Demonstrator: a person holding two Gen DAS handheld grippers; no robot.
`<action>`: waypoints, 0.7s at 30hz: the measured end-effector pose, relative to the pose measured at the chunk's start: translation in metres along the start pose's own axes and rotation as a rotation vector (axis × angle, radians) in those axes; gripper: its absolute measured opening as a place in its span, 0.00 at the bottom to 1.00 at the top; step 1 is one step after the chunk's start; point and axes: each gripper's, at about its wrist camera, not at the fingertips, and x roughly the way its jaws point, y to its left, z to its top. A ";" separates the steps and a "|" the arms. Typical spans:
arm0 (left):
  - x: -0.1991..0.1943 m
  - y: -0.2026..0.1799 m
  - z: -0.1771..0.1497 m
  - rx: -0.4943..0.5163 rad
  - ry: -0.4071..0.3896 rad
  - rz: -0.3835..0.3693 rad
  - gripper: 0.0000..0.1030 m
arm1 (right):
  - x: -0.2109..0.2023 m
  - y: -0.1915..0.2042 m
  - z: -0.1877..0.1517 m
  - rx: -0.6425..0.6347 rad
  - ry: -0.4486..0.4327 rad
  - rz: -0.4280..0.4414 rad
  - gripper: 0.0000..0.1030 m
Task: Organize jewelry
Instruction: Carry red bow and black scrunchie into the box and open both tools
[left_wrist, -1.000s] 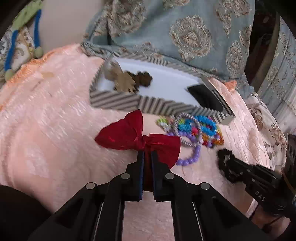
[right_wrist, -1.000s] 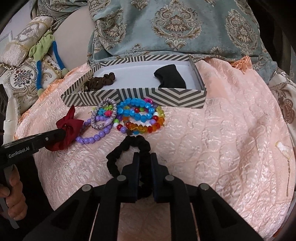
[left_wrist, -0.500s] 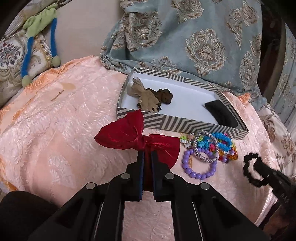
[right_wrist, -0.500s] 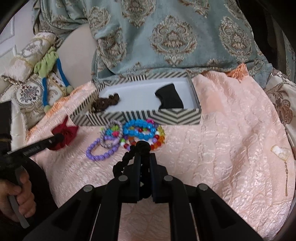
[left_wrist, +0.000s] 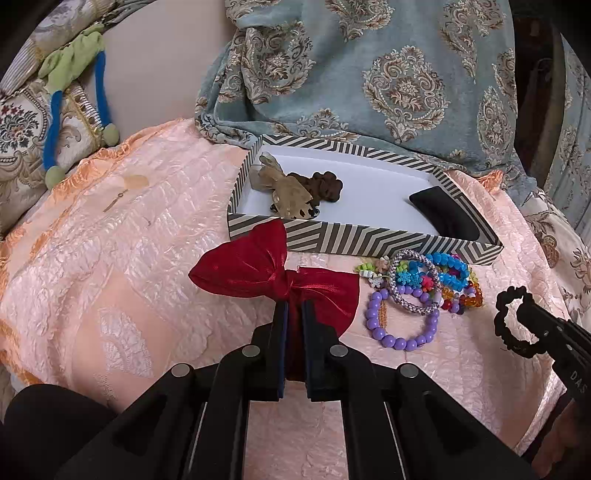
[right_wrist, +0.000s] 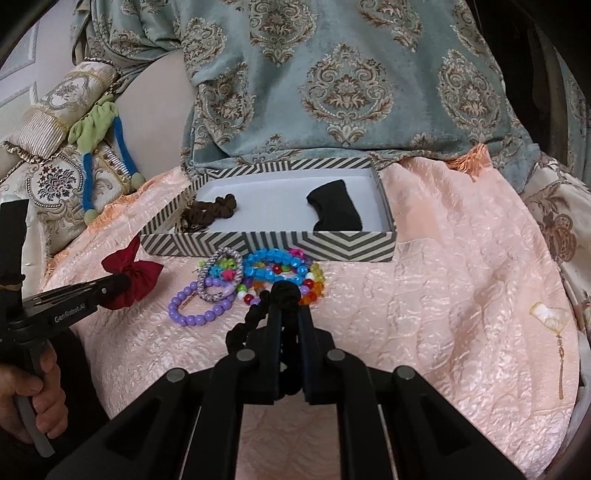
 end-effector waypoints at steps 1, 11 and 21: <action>0.000 0.000 0.000 0.000 -0.001 0.001 0.00 | 0.000 0.000 0.000 0.000 -0.002 0.001 0.08; 0.000 0.000 0.000 0.004 0.001 0.003 0.00 | 0.000 -0.002 0.000 0.012 0.000 0.008 0.08; 0.000 0.000 0.000 0.005 -0.002 0.000 0.00 | 0.003 -0.002 -0.001 0.008 0.018 0.003 0.08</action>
